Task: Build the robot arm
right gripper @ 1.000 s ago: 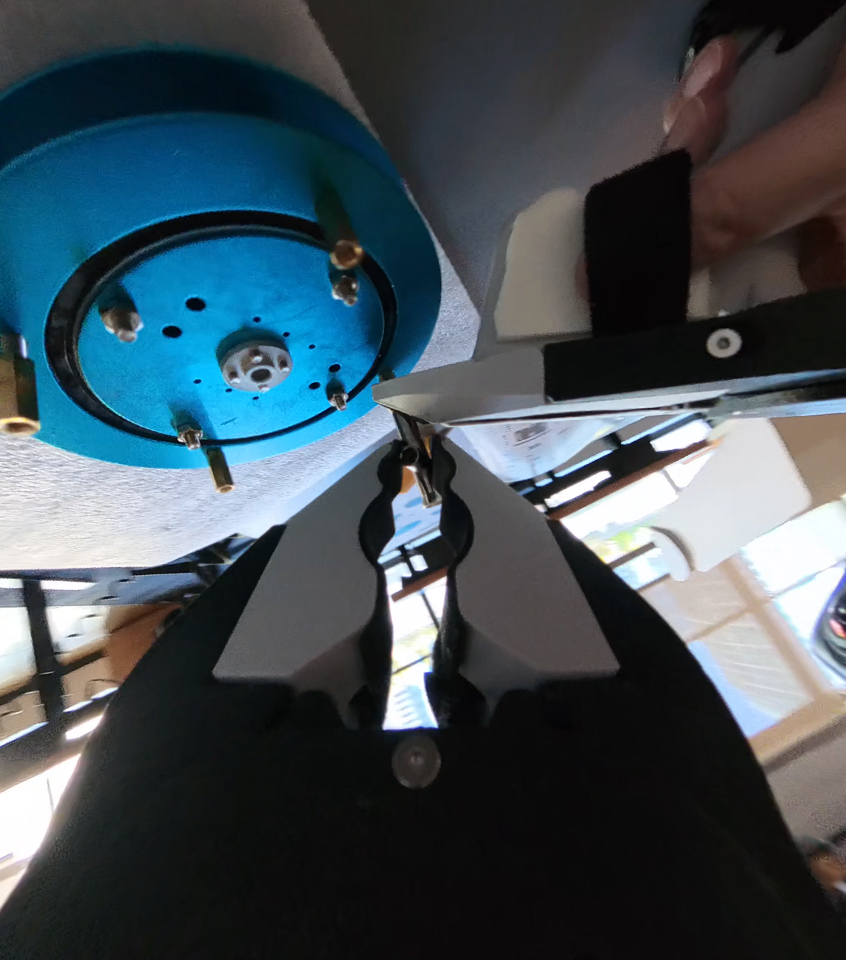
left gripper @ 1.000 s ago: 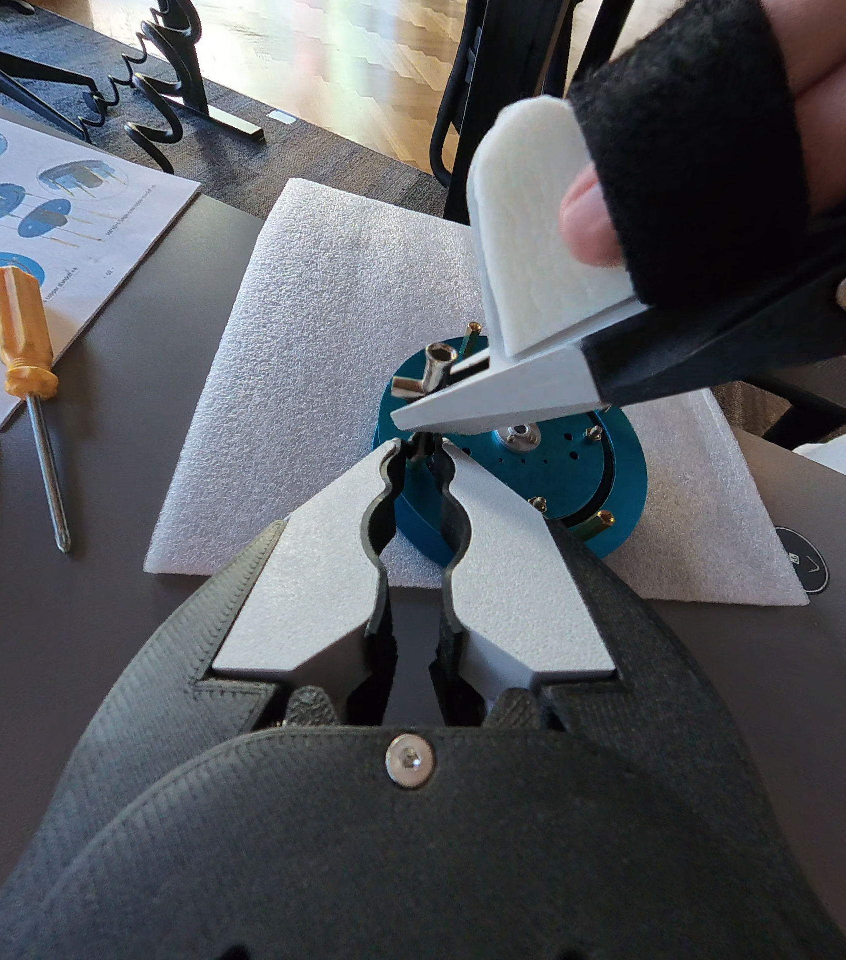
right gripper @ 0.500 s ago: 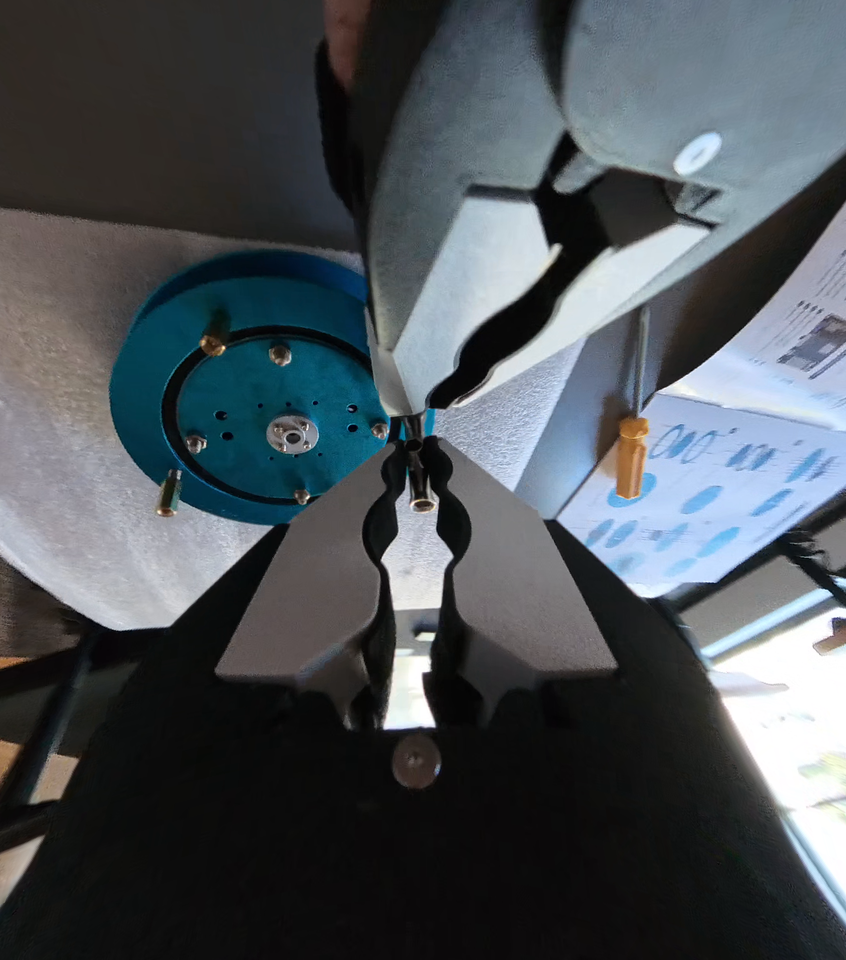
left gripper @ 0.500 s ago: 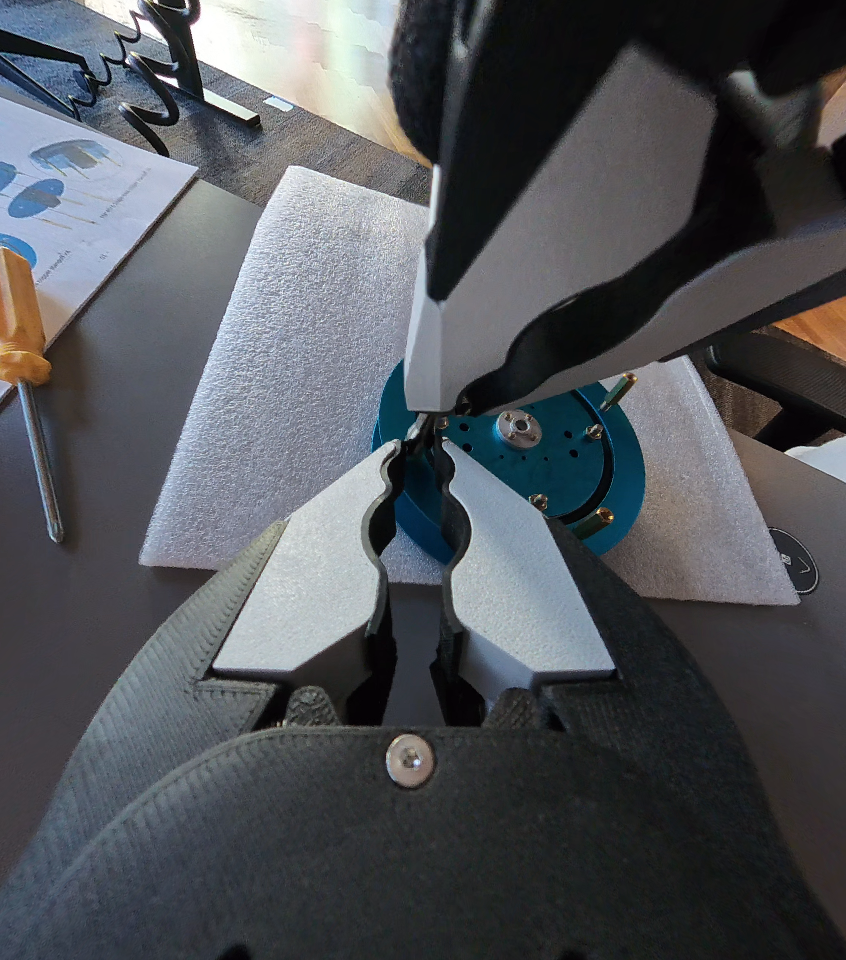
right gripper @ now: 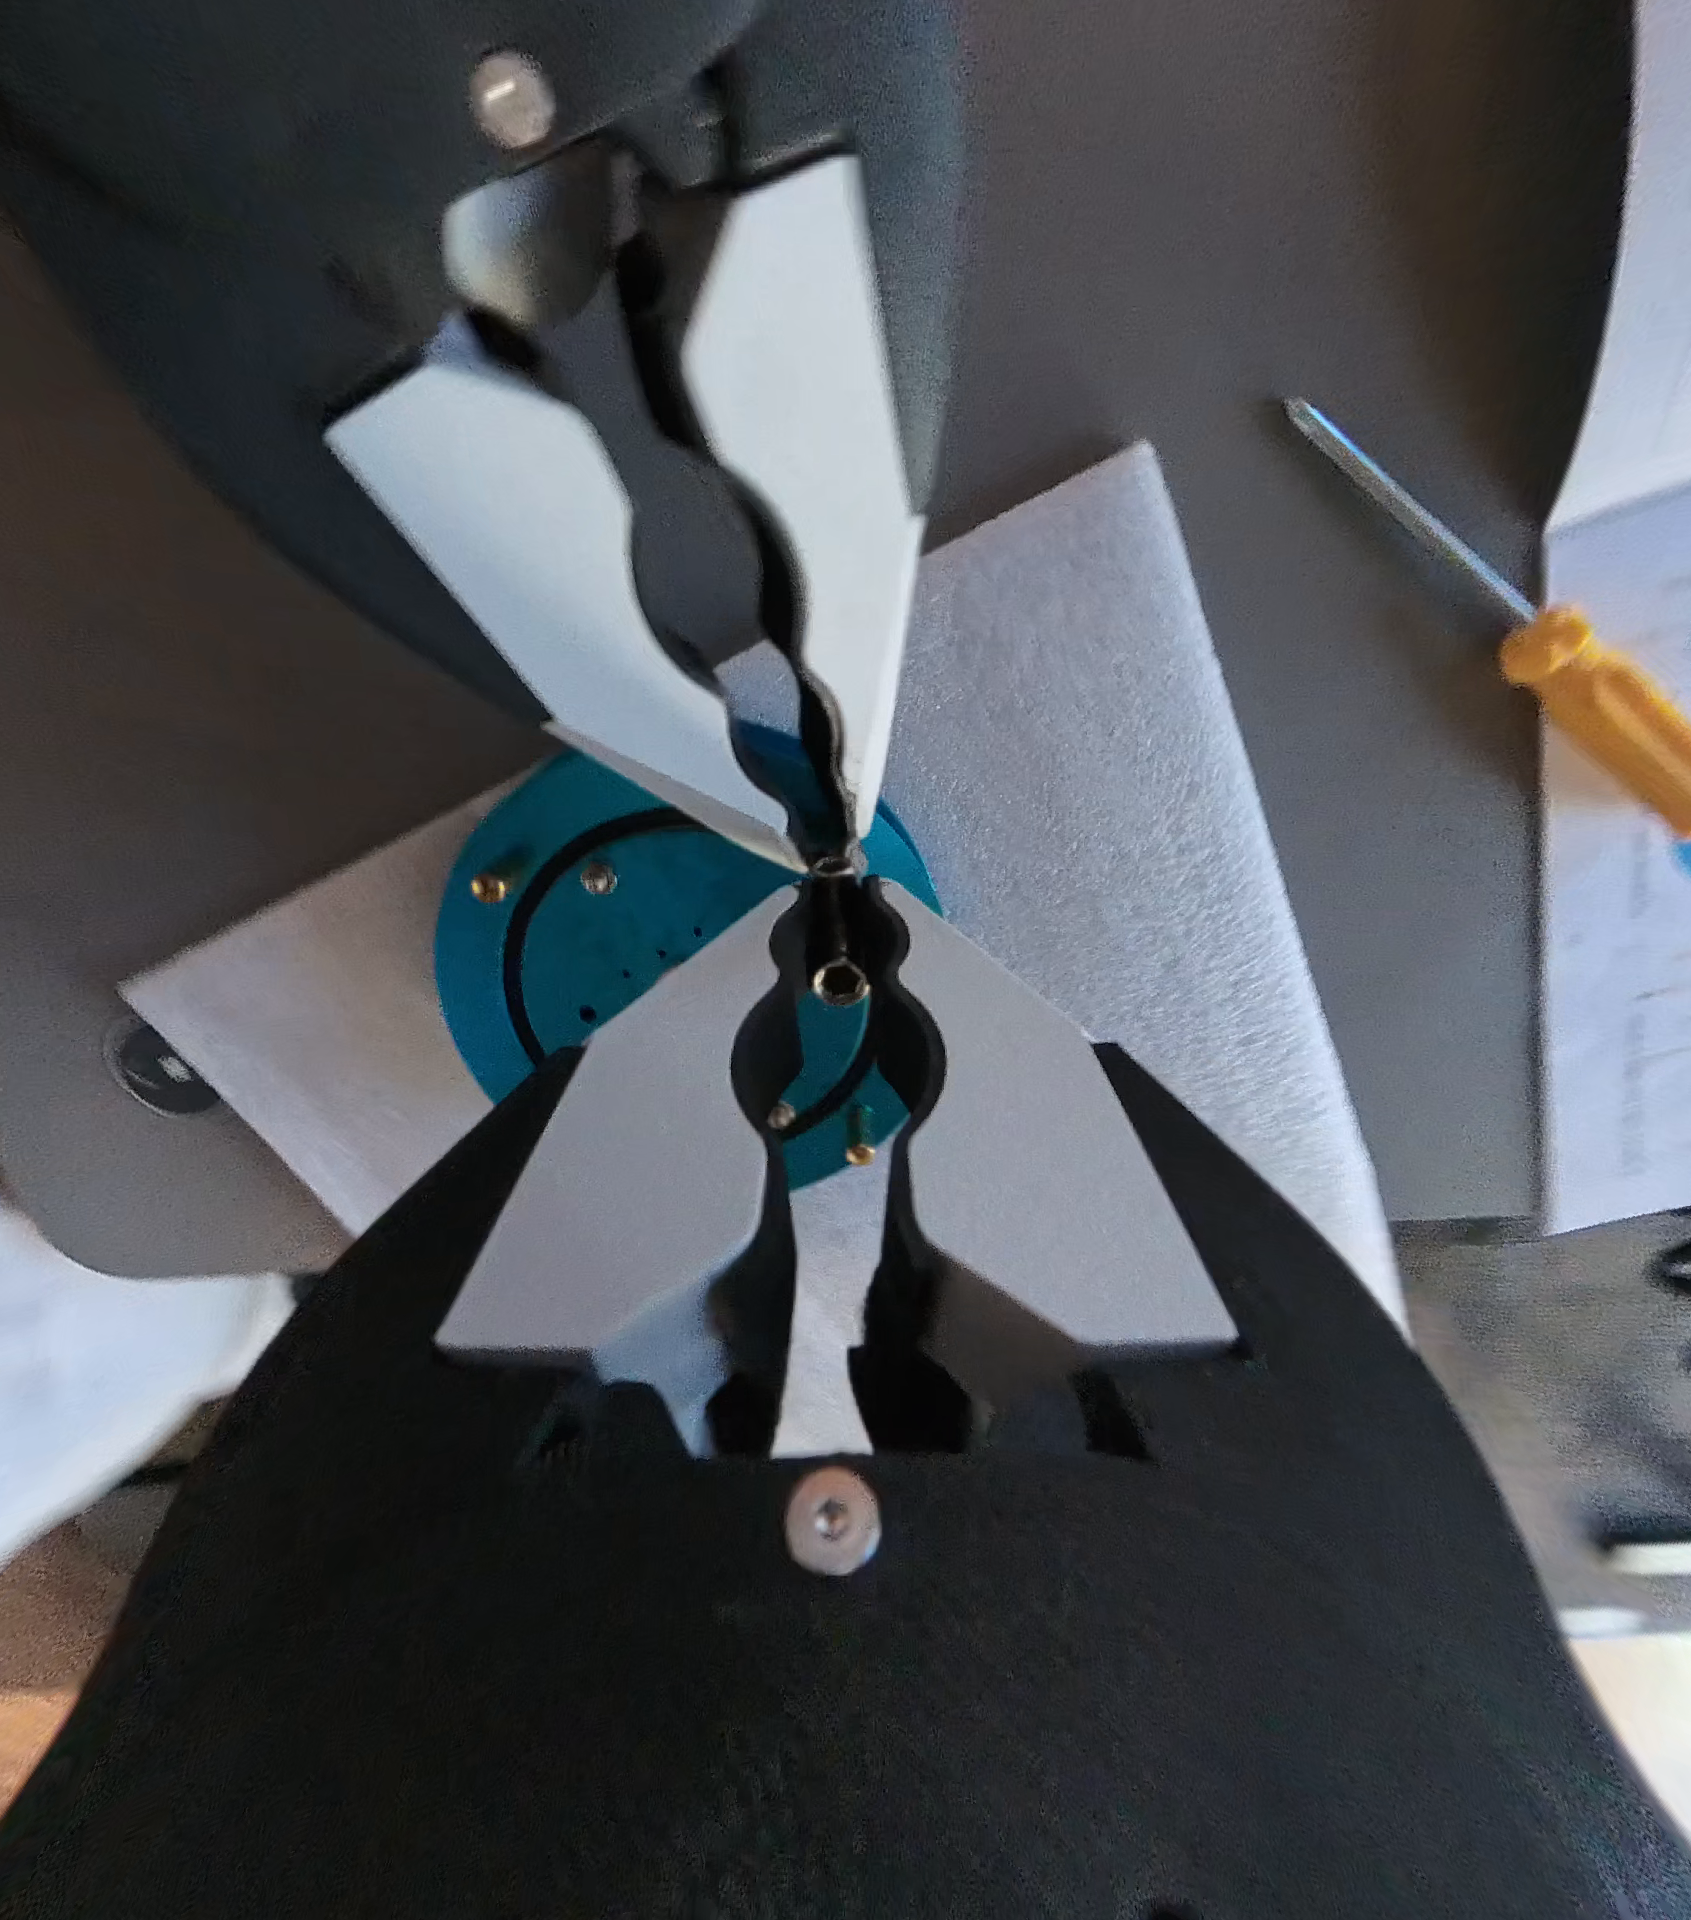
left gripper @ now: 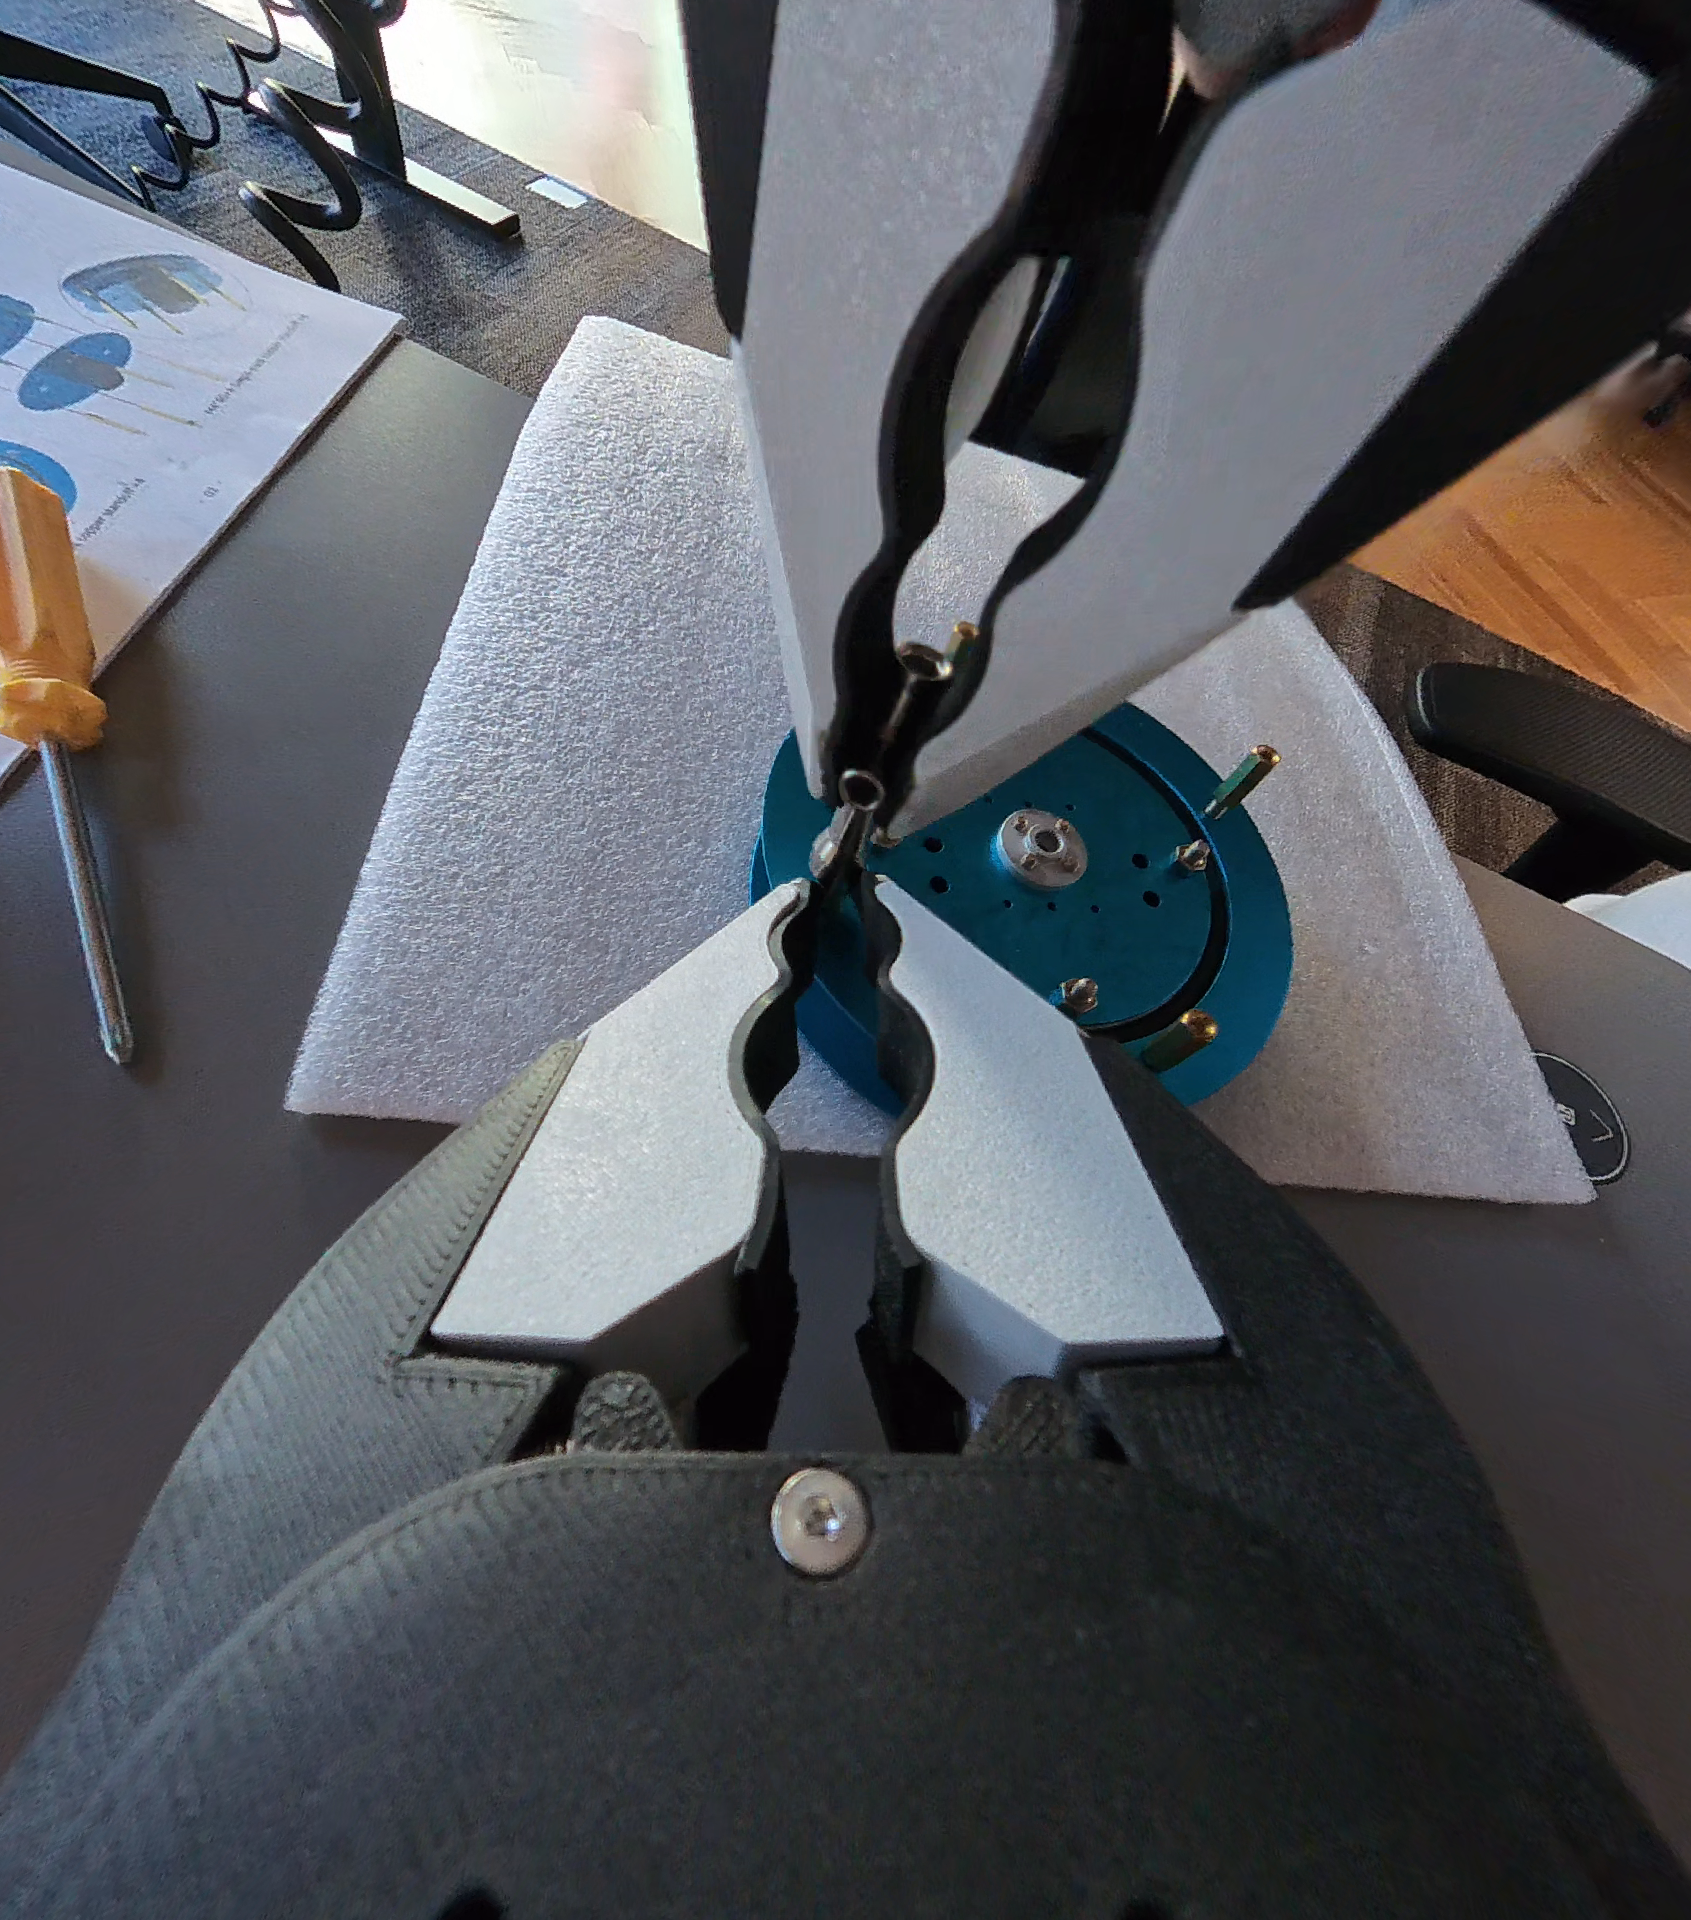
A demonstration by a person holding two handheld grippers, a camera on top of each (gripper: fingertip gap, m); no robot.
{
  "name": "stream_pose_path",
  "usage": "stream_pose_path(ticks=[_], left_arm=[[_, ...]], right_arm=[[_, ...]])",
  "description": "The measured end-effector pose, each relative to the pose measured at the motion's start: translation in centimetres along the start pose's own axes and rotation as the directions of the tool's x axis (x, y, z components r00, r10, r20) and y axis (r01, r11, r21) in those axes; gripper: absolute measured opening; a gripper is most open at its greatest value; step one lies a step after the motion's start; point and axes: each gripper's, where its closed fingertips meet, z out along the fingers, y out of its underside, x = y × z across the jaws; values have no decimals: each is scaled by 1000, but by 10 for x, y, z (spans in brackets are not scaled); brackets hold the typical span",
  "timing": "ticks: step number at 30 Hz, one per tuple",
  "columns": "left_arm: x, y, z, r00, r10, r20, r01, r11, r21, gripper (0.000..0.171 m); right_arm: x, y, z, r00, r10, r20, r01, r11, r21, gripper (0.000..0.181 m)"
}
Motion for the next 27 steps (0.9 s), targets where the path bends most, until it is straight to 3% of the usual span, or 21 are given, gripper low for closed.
stream_pose_path(ticks=[4, 11, 18, 27], left_arm=[[-1, 1, -1, 1000, -5, 0, 5, 1000, -1, 5], [-1, 0, -9, 998, -56, -21, 56, 998, -3, 14], [0, -8, -15, 999, -27, -25, 29, 998, 49, 14], [0, -6, 4, 982, 158, 105, -159, 987, 2, 9]], right_arm=[[2, -1, 0, 971, 235, 43, -237, 969, 68, 6], [-3, -1, -1, 930, 348, 121, -353, 936, 20, 7], [-1, 1, -1, 908, 409, 90, -408, 912, -28, 7], [1, -2, -1, 847, 518, 114, -524, 851, 28, 5]])
